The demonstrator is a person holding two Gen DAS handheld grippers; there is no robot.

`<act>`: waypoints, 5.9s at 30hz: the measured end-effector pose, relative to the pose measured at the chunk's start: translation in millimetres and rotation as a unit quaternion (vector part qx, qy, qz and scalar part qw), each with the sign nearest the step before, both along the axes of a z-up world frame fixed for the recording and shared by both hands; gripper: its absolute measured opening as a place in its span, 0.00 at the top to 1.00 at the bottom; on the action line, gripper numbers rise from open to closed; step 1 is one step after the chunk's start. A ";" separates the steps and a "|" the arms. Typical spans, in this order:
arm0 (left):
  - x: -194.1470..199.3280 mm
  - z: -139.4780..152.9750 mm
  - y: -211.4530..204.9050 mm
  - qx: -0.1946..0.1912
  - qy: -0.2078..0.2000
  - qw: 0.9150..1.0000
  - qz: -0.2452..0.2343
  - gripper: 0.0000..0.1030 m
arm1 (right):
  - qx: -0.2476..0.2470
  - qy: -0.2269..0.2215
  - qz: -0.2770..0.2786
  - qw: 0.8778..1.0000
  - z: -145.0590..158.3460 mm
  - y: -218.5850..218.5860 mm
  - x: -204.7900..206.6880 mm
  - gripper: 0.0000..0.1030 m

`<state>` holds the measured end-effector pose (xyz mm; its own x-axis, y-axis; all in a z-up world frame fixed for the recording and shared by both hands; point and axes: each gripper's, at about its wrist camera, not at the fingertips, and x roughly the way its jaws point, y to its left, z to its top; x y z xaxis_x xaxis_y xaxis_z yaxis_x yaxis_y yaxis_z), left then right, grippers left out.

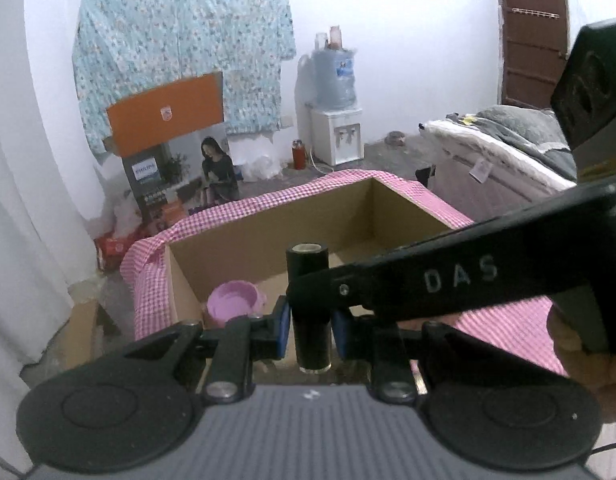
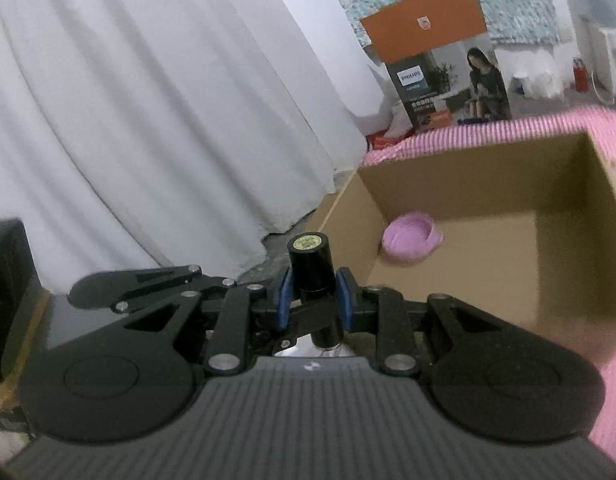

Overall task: Organize rigid objects
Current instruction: 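Lift the black cylinder with the right tool and carry it into the box, then lower the cylinder beside the pink lid and open the right tool, then move the right tool out of the box back toward the table objects, then close the right tool on the green lip balm tube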

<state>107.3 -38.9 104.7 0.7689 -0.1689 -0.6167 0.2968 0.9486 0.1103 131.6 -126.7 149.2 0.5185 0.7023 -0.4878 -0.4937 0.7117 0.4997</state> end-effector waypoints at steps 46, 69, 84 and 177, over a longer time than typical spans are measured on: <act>139.7 -44.0 45.4 -0.063 0.232 0.970 0.042 0.26 | -0.055 0.298 0.060 0.951 -110.8 26.0 195.3 0.67; 3.9 -20.2 63.2 -0.117 0.120 0.986 0.010 0.18 | 0.002 0.148 0.018 0.989 -26.0 -49.5 82.5 0.51; -57.0 -66.8 10.2 0.000 0.048 0.998 -0.031 0.16 | 0.020 0.107 -0.053 0.993 -64.2 -92.2 -49.7 0.49; -24.8 -153.1 -64.3 0.085 0.145 0.982 -0.084 0.64 | 0.098 0.221 -0.123 0.962 -156.2 -90.0 -67.0 0.30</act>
<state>82.5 -103.2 -48.4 0.5275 -0.1548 -0.8353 0.4905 0.8583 0.1507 64.5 -216.7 -7.1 0.4525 0.6866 -0.5690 -0.0309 0.6498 0.7595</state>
